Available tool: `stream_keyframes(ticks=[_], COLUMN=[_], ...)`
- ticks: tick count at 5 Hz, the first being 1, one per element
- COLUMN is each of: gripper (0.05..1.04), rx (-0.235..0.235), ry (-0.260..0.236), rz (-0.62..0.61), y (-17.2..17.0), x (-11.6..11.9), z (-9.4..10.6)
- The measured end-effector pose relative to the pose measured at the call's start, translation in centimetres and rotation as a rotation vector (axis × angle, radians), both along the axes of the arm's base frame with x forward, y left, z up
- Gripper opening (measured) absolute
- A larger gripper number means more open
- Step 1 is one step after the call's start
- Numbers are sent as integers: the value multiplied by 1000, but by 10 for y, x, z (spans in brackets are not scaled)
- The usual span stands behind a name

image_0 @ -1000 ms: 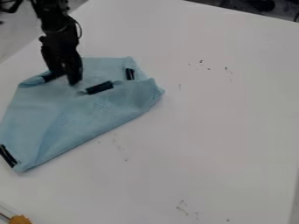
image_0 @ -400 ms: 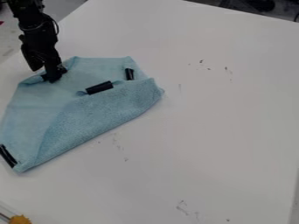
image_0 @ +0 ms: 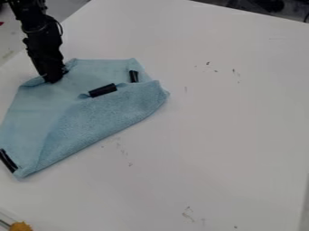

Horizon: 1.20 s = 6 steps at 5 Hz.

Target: Fold from the left to the right

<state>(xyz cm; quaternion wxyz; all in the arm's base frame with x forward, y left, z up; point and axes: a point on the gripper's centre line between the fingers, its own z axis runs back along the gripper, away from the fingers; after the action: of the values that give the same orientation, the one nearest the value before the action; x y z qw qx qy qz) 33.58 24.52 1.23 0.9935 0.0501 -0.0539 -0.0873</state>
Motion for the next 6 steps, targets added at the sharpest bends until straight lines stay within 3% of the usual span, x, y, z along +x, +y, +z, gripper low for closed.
stream_keyframes(ticks=[1,2,4,5,6], gripper=[192,94,72,71,71], rx=[-4,18,92,102,46], ry=[-22,-35,-62,-77,-88], rz=[4,11,-2,3,24], y=[-2,-4,-33,-66,-102], x=[1,-2,-4,-9,-16], z=[-1,2,35,44,43])
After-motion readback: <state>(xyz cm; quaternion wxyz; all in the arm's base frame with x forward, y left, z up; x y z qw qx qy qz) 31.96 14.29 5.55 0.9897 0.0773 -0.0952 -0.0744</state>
